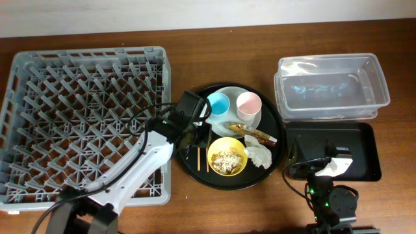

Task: Sort waste into correct bins and load items into the dishwasher rack
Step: 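Grasp the wooden chopsticks with the left gripper and lift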

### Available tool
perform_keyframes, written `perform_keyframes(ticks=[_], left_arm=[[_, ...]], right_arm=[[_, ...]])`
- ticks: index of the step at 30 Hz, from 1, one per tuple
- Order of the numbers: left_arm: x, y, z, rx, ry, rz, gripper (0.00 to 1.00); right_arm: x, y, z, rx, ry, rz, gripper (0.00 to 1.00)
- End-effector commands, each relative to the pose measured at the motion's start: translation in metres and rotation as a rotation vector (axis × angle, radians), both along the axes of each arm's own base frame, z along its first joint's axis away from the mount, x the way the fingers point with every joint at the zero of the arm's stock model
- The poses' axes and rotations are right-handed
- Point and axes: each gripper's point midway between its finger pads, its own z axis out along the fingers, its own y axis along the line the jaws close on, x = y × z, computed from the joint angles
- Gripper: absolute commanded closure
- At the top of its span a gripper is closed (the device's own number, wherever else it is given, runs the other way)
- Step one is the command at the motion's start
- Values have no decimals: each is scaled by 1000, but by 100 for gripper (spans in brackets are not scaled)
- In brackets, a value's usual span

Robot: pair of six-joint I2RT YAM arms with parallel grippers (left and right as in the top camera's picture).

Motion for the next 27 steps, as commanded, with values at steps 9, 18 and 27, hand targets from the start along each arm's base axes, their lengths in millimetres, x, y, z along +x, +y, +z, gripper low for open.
perform_keyframes(ticks=[9, 18, 27], left_arm=[[11, 5, -50, 125, -56, 169, 78], [14, 13, -90, 195, -12, 230, 79], [38, 0, -5, 99, -149, 227, 99]], right_arm=[[0, 0, -3, 0, 6, 0, 1], [0, 0, -3, 0, 6, 0, 1], [0, 0, -3, 0, 6, 0, 1]])
